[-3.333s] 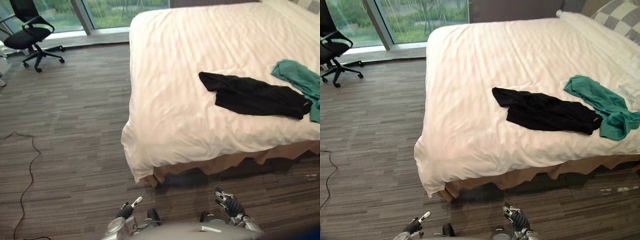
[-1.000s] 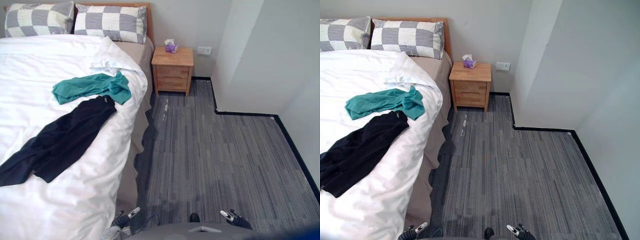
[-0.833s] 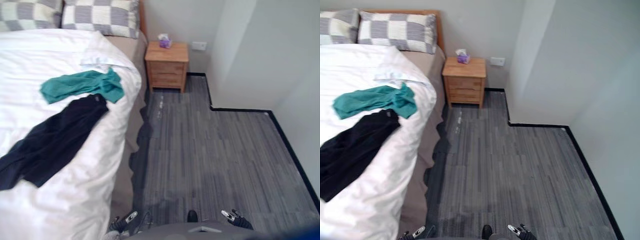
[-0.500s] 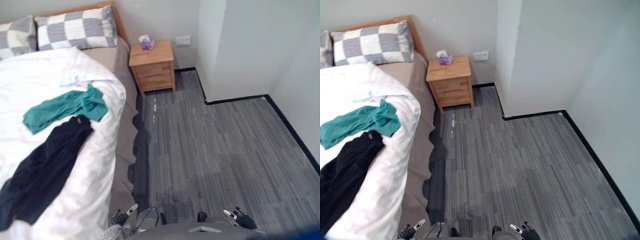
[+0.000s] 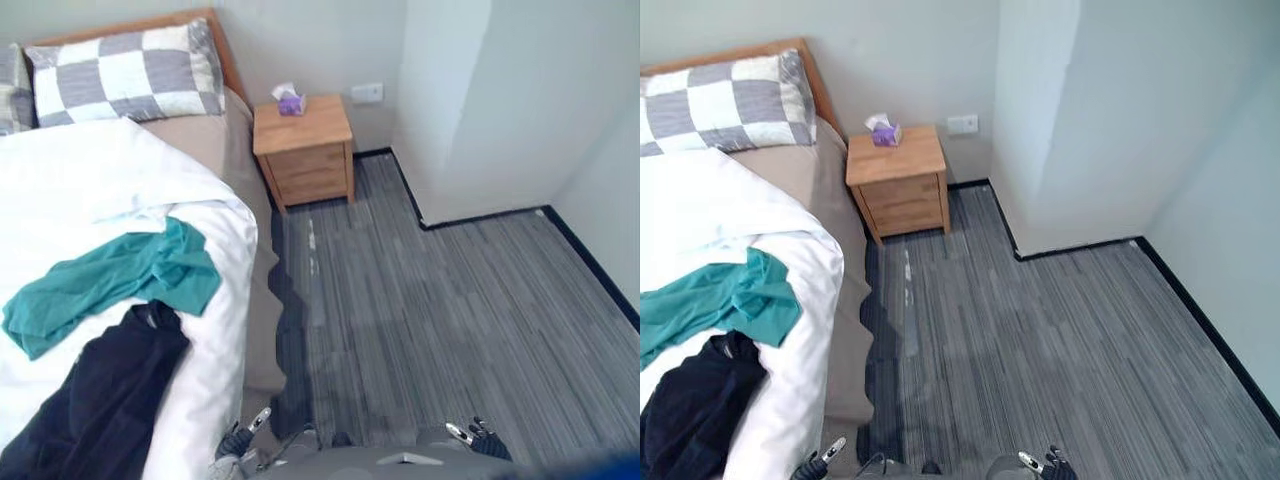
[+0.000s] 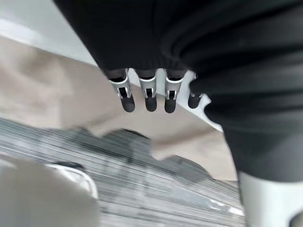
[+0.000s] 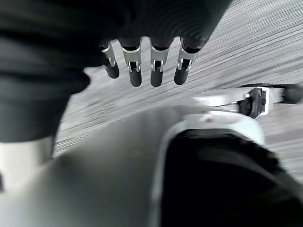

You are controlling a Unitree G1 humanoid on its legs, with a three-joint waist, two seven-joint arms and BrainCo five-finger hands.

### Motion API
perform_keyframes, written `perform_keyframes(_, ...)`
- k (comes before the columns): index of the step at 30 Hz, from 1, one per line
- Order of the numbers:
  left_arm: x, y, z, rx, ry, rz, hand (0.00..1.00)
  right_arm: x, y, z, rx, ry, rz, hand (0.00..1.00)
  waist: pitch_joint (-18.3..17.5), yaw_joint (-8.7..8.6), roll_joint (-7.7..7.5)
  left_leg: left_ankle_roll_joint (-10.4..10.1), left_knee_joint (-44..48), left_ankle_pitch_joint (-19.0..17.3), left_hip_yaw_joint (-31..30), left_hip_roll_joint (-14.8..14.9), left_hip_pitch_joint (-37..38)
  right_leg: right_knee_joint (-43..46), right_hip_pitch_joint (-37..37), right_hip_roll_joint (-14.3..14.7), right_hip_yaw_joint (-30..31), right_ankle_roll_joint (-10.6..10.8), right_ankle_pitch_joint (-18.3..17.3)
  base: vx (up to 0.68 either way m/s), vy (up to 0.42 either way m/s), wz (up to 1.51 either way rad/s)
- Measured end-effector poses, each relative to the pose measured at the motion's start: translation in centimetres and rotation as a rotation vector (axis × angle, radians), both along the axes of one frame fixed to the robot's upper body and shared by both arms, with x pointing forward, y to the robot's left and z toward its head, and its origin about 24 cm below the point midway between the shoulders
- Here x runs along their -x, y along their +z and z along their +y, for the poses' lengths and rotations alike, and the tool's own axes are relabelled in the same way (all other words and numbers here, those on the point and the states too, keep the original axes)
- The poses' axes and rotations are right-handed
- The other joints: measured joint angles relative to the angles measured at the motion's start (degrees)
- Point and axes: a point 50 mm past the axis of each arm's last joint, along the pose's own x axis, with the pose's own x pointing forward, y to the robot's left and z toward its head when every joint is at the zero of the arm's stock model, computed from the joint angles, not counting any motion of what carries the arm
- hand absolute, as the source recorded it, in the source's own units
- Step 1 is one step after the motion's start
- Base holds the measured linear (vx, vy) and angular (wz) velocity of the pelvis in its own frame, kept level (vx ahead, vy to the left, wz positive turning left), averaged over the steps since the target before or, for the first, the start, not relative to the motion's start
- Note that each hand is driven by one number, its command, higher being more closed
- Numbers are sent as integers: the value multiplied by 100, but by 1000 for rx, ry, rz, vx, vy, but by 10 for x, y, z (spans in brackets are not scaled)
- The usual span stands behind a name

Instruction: Tidy the bed and pick cloth on bed and put in laundry

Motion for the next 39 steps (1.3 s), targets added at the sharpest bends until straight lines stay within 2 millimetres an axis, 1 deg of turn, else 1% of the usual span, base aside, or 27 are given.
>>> perform_keyframes(1, 0, 0, 0, 1, 0, 1, 0, -1, 0, 0, -1, 1, -1, 0, 8, -17, 4, -2, -63, 1, -61, 33, 143, 25, -93, 19, -170, -59, -127, 495, -52, 73)
perform_keyframes(3, -6, 0, -3, 10, -4, -10, 0, -8, 1, 0, -5, -1, -17, 0, 68, -27, 82, -14, -259, 8, -357, 333, 542, -595, -461, 304, -717, -264, -412, 402, -107, 68)
perform_keyframes(4, -6, -1, -4, 12, -4, -6, 0, -8, 1, 0, -10, -11, -21, 0, 85, -43, 94, -17, -284, 9, -451, 419, 616, -884, -529, 378, -799, -271, -415, 372, -198, 83)
perform_keyframes(5, -10, 0, -3, 11, -9, -11, 0, -11, 1, 2, -20, -23, -26, 0, 109, -100, 75, -23, -321, 6, -679, 562, 694, -1575, -665, 517, -815, -243, -365, 447, -295, 100)
perform_keyframes(7, -13, 0, -4, 12, -15, -16, 0, -13, 1, 4, -39, -29, -32, 0, 137, -192, 23, -193, -371, -91, -1052, 696, 779, -2956, -749, 611, -651, -144, 70, 394, -322, 110)
perform_keyframes(8, -18, 1, -3, 8, -18, -28, 0, -12, 0, 8, -59, -36, -29, 0, 221, -193, -90, -451, -368, -253, -1310, 665, 852, -3832, -610, 573, -449, -201, 921, 347, -291, 84)
perform_keyframes(9, -22, 0, -11, 27, -24, -30, 0, -16, 1, -1, -44, -38, -36, 0, 288, -186, 48, -588, -376, -346, -1431, 812, 919, -3840, -478, 706, -580, -307, 822, 403, -313, 78)
perform_keyframes(10, -28, 0, -23, 62, -34, -52, 0, -19, 3, -7, -33, -44, -39, 0, 347, -108, 235, -653, -363, -232, -1495, 872, 890, -3737, -400, 717, -678, -393, 738, 312, -265, 60)
perform_keyframes(11, -29, 1, -24, 57, -50, -64, 0, -17, 2, -6, -43, -64, -41, 0, 416, -141, 152, -666, -347, -28, -1511, 852, 931, -3349, -411, 590, -714, -412, 407, 280, -258, 60)
perform_keyframes(12, -29, 1, -24, 55, -53, -61, 0, -17, 2, -5, -46, -67, -43, 0, 415, -163, 151, -766, -356, 44, -1510, 869, 986, -3186, -406, 556, -775, -439, 231, 269, -277, 60)
perform_keyframes(14, -27, 0, -28, 61, -24, -54, 0, -17, 3, -7, -43, -61, -42, 0, 323, -162, 211, -831, -341, 106, -1527, 1007, 1044, -2866, -372, 533, -970, -459, -249, 284, -244, 38)
perform_keyframes(16, -26, 0, -26, 55, -9, -52, 0, -15, 1, -6, -52, -67, -26, 0, 268, -142, 237, -831, -125, 213, -1545, 1101, 961, -2891, -272, 592, -1085, -462, -438, 241, -211, 23)
perform_keyframes(18, -25, 0, -25, 42, 5, -47, 0, -13, -1, -5, -58, -67, -3, 0, 267, -161, 231, -922, 1014, 297, -1778, 1281, 419, -3304, 114, 720, -1284, -479, -482, 210, -200, 35)
perform_keyframes(19, -25, 1, -21, 34, 28, -53, 0, -15, -1, -5, -57, -58, 3, 0, 260, -153, 243, -1024, 1959, 528, -1924, 1400, -53, -3619, 400, 824, -1376, -465, -468, 221, -162, 45)
perform_keyframes(20, -28, 3, -17, 23, 53, -75, 0, -13, -1, -3, -55, -37, 15, 0, 274, -121, 205, -1133, 3102, 1189, -1936, 1554, -627, -4018, 804, 938, -1477, -521, -424, 301, -173, 44)
perform_keyframes(21, -28, 4, -12, 12, 68, -85, 0, -11, -2, -3, -52, -22, 27, 0, 296, -79, 132, -1126, 3859, 1129, -1885, 1665, -987, -4248, 1097, 988, -1537, -617, -396, 274, -143, 31)
perform_keyframes(22, -30, 5, -12, 8, 63, -98, 0, -8, -3, -4, -50, -24, 48, 0, 279, 18, 147, -1009, 4458, 796, -1697, 1711, -1343, -4451, 1378, 992, -1596, -708, -369, 280, -117, 10)
perform_keyframes(23, -32, 5, -14, 10, 61, -106, 0, -5, -3, -5, -48, -27, 62, 0, 242, 55, 160, -967, 4554, 592, -1446, 1709, -1561, -4617, 1583, 979, -1612, -683, -340, 303, -65, -7)
perform_keyframes(25, -34, 6, -15, 14, 52, -113, 0, -6, -3, -7, -47, -31, 72, 0, 228, 91, 178, -934, 3980, 298, -867, 1622, -1798, -4849, 1861, 897, -1623, -577, -255, 370, 23, -16)
perform_keyframes(26, -36, 6, -16, 17, 45, -116, 0, -5, -3, -7, -50, -38, 70, 0, 230, 97, 177, -850, 2817, 286, -418, 1377, -1812, -4820, 2013, 771, -1622, -515, -221, 366, 110, -6)
perform_keyframes(27, -37, 6, -18, 22, 31, -114, 0, -5, -3, -8, -56, -53, 69, 0, 217, 87, 219, -768, 1884, 555, -144, 1202, -1763, -4753, 2066, 742, -1611, -439, -215, 369, 133, 2)
perform_keyframes(28, -37, 5, -21, 26, 18, -111, 0, -3, -3, -9, -58, -63, 68, 0, 192, 87, 263, -473, 1358, 784, 56, 1143, -1710, -4697, 2080, 753, -1602, -368, -237, 347, 141, 25)
perform_keyframes(29, -39, 6, -17, 18, 10, -113, 0, -2, -4, -5, -74, -83, 69, 0, 140, 86, 121, -178, 966, 762, 355, 945, -1395, -4685, 2124, 627, -1556, -262, -290, 380, 139, 23)
perform_keyframes(30, -39, 7, -13, 6, 9, -113, 0, -4, -4, 1, -97, -76, 58, 0, 83, 95, 12, -129, 657, 838, 463, 779, -1325, -4864, 2122, 563, -1530, -228, -175, 374, 112, 17)
perform_keyframes(32, -38, 7, -8, -5, 2, -101, 0, -8, -5, 12, -135, -81, 28, 0, 68, 150, -188, -105, 483, 860, 646, 673, -1227, -5288, 2379, 537, -1523, -141, 60, 313, 46, 3)
perform_keyframes(35, -37, 6, -10, -5, -16, -89, 0, -9, -5, 14, -147, -97, 13, 0, 78, 170, -204, -20, 446, 913, 1289, 663, -918, -5527, 2763, 507, -1584, -121, 384, 198, 34, 9)
perform_keyframes(39, -32, 5, -10, -23, -13, -58, 0, -9, -4, 11, -127, -67, 20, 0, -68, 175, -177, -54, 100, 895, 1362, 600, -776, -5392, 2730, 578, -1610, -112, 526, 112, -40, 11)
